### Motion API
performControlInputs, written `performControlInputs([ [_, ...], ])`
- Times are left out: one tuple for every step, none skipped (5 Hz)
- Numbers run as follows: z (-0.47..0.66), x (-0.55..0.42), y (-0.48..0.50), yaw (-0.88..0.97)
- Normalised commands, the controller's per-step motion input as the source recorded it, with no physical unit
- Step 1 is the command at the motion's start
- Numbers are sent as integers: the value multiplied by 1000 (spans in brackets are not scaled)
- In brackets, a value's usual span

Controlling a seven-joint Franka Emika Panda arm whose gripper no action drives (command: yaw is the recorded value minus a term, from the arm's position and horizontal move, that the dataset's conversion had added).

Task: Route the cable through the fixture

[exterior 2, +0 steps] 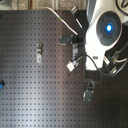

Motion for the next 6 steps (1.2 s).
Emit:
performControlInputs([
  [245, -353, -163, 0],
  [600, -434, -107, -83],
  [562, -368, 118, -120],
  [606, -312, 360, -266],
  [529, -59, 584, 60],
  [359, -71, 365, 248],
])
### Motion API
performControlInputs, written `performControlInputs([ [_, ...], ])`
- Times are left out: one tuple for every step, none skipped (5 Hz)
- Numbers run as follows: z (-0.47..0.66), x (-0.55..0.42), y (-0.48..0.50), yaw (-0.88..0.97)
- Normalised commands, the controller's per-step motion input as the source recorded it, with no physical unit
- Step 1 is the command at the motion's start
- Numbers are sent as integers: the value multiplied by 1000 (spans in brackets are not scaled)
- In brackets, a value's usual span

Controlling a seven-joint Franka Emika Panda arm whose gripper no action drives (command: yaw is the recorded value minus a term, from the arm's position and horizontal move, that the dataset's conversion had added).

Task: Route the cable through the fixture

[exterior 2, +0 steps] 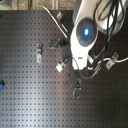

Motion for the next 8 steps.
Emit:
performControlInputs([
  [4, -40, -166, 0],
  [-332, -11, -162, -106],
  [-194, -38, -24, -60],
  [-309, -1, -92, -83],
  [-517, 18, -157, -74],
  [-692, 252, -111, 0],
  [-747, 289, -165, -23],
  [-697, 249, -286, -23],
])
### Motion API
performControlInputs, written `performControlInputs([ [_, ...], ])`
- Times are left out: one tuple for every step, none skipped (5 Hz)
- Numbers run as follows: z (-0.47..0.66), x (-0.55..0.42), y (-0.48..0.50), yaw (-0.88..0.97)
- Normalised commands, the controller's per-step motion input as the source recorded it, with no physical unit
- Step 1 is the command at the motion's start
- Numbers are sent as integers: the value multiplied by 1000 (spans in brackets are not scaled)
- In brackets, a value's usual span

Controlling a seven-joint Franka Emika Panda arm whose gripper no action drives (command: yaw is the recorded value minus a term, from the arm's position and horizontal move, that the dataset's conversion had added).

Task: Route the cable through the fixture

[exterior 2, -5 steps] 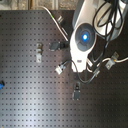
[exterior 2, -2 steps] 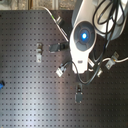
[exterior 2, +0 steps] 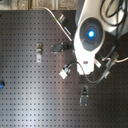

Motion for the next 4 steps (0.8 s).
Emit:
performControlInputs([
  [-477, 127, -419, -120],
  [-319, 31, -531, -226],
  [-2, -227, -296, -420],
  [-200, -115, -385, -503],
])
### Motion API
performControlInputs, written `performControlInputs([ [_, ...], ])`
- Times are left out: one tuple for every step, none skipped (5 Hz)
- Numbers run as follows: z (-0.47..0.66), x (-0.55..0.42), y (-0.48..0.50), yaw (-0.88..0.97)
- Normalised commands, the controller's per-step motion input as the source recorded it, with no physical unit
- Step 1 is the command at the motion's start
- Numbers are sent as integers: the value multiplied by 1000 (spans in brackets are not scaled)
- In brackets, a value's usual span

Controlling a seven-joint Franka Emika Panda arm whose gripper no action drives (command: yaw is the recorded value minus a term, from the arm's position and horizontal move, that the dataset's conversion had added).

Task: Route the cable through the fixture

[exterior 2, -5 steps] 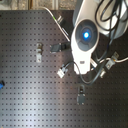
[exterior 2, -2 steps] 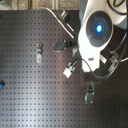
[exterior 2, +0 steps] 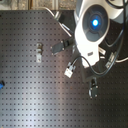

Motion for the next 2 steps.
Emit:
performControlInputs([
  [-150, -201, -284, -583],
  [216, -269, 12, -14],
])
